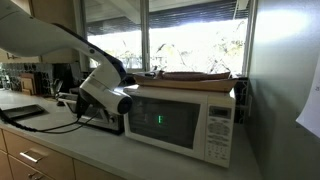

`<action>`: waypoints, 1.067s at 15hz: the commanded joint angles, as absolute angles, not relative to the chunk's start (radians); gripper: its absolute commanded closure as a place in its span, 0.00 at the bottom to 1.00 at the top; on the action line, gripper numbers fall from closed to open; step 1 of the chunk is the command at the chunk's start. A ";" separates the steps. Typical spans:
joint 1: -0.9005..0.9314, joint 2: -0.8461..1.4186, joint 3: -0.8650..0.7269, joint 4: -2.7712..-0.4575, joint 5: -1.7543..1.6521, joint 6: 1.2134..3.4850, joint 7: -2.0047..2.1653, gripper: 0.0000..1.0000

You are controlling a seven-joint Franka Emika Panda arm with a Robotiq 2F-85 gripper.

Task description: Open the oven door, then remove the blue bowl from the oven and close the oven

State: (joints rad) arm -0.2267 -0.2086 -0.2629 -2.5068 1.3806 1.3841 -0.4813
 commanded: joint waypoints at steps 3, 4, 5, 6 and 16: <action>-0.248 -0.306 -0.235 -2.541 1.425 1.432 -0.440 0.00; -0.253 -0.325 -0.232 -2.537 1.407 1.448 -0.448 0.00; -0.258 -0.344 -0.228 -2.532 1.393 1.462 -0.444 0.00; -0.267 -0.376 -0.216 -2.525 1.359 1.506 -0.433 0.00; -0.278 -0.606 -0.119 -2.357 0.962 1.624 -0.224 0.00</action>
State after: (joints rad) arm -0.2746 -0.5457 -0.1529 -2.3995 1.0872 1.6162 -0.2987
